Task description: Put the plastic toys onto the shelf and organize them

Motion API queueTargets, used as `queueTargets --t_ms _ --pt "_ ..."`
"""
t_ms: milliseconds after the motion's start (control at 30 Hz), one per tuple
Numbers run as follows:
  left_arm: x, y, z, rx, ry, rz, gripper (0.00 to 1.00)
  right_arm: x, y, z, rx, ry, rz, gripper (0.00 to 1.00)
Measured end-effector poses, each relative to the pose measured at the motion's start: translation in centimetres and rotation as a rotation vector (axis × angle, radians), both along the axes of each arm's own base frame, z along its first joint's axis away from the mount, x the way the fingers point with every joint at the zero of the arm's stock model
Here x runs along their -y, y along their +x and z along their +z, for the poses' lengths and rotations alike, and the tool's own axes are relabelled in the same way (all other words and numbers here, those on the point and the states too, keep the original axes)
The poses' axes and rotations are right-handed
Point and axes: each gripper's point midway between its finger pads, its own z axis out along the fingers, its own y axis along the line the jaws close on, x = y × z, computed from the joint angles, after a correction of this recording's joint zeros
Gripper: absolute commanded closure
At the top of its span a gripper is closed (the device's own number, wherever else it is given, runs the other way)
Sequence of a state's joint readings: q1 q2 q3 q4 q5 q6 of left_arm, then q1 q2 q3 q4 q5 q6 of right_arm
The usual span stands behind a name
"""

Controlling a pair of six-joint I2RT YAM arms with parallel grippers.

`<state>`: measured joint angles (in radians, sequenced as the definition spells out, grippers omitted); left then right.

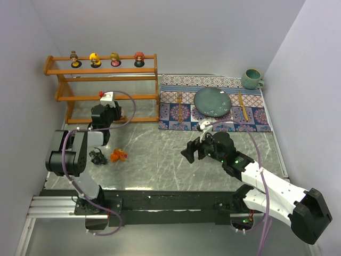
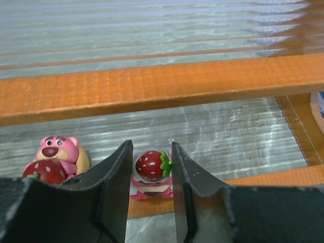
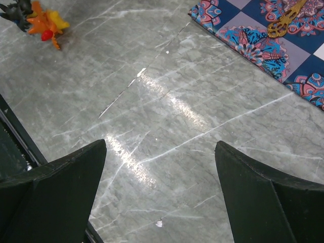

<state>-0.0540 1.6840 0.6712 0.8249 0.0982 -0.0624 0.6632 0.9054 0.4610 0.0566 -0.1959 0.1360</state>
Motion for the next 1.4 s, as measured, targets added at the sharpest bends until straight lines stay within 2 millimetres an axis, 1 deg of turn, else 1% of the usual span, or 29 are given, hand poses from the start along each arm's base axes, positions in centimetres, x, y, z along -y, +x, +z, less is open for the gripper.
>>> queueTargets --t_ms 67,233,333,367,533,567,733,800,833,867,933,1067,1167,1267,1300,1367,1400 --pt "0.0 0.2 -0.1 -0.002 0.0 -0.002 0.96 0.0 0.0 0.0 -0.004 -0.003 0.0 0.05" --pt "0.0 0.7 -0.4 -0.004 0.007 -0.009 0.92 -0.1 0.1 0.3 -0.005 -0.001 0.004 0.05" --pt "0.0 1.1 -0.4 -0.002 0.014 -0.013 0.87 -0.2 0.0 0.2 -0.007 -0.003 0.005 0.05" --pt "0.0 1.1 -0.4 -0.002 0.014 -0.013 0.82 -0.2 0.0 0.2 -0.008 -0.002 0.006 0.05" --pt "0.1 1.3 -0.2 -0.001 0.016 -0.021 0.77 -0.2 0.0 0.1 -0.01 -0.003 0.006 0.05" --pt "0.2 1.4 -0.2 -0.001 0.016 -0.024 0.74 -0.2 0.0 0.1 -0.01 -0.004 0.007 0.05" --pt "0.4 1.4 -0.7 -0.025 0.018 -0.038 0.73 -0.2 0.0 0.1 -0.011 -0.004 0.007 0.05" --pt "0.5 1.4 -1.1 -0.041 0.017 -0.044 0.7 -0.2 0.0 0.1 -0.011 -0.004 0.008 0.05" --pt "0.5 1.4 -1.1 -0.044 0.018 -0.044 0.68 -0.2 0.0 0.1 -0.011 -0.004 0.008 0.05" --pt "0.5 1.3 -1.1 -0.045 0.017 -0.044 0.63 -0.2 0.0 0.1 -0.011 -0.004 0.008 0.05" --pt "0.5 1.3 -1.1 -0.046 0.017 -0.044 0.62 -0.2 0.0 0.1 -0.011 -0.003 0.009 0.05" --pt "0.5 1.3 -1.2 -0.049 0.018 -0.044 0.46 -0.2 0.0 0.1 -0.012 -0.002 0.011 0.05" --pt "0.5 1.3 -1.5 -0.065 0.019 -0.044 0.45 -0.3 -0.1 0.1 -0.012 -0.001 0.014 0.05" --pt "0.5 1.4 -1.5 -0.073 0.02 -0.044 0.38 -0.3 -0.1 0.1 -0.012 0.0 0.015 0.05" --pt "0.5 1.4 -1.4 -0.073 0.019 -0.044 0.37 -0.3 -0.1 0.1 -0.012 0.0 0.016 0.05" --pt "0.5 1.4 -1.5 -0.074 0.018 -0.044 0.3 -0.4 -0.1 0.1 -0.012 0.002 0.019 0.05" --pt "0.5 1.3 -1.5 -0.076 0.017 -0.044 0.29 -0.4 -0.1 0.2 -0.012 0.003 0.02 0.05"
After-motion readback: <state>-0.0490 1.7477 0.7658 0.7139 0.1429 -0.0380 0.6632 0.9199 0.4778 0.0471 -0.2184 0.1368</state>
